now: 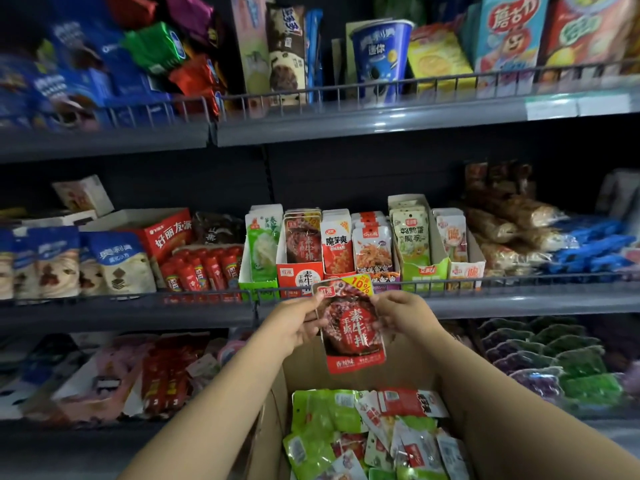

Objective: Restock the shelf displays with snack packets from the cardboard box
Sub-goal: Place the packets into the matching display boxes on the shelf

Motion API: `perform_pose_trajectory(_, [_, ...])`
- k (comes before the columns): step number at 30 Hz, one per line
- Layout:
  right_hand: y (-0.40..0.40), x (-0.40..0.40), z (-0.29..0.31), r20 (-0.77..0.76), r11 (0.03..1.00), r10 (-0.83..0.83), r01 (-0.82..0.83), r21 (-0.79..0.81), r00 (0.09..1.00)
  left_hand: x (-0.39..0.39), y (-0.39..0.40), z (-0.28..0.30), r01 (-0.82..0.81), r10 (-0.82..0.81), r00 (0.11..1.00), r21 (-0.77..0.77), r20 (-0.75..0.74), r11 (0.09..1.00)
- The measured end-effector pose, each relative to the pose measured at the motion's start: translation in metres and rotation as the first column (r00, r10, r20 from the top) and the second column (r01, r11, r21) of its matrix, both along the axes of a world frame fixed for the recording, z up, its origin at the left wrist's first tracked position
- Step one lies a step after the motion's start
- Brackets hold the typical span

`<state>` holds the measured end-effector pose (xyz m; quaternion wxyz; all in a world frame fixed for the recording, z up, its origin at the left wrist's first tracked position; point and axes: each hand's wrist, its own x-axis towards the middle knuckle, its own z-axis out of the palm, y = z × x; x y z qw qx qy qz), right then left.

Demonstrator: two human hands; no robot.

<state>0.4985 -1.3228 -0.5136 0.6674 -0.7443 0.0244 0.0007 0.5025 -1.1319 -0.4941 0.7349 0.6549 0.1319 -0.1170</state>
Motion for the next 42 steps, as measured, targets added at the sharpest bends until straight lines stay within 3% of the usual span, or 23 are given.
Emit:
perform_pose_trajectory(18, [0.057,0.108,0.114,0.283,0.996,0.059,-0.035,-0.087,0.957,0.105,0.050,0.096,-0.094,0.112,0.901,-0.065,0.420,0.993])
perform_pose_trajectory(26, [0.078,0.169,0.113,0.268,0.992,0.049,-0.016,-0.121,0.962,0.168,0.066,0.098,-0.119,0.123,0.890,-0.037,0.438,0.992])
perform_pose_trajectory(34, [0.078,0.217,0.084,0.283,0.926,-0.021,0.125,-0.356,0.959,0.218,0.062,0.066,-0.182,0.105,0.917,0.170,0.385,0.969])
perform_pose_trajectory(38, [0.078,0.238,0.068,0.309,0.880,-0.037,0.178,-0.440,0.950,0.239,0.063,0.042,-0.304,0.058,0.873,0.449,0.484,0.840])
perform_pose_trajectory(42, [0.084,0.260,0.049,0.335,0.725,-0.040,0.258,-0.639,0.941,0.249,0.064,0.027,-0.388,0.028,0.842,0.570,0.538,0.724])
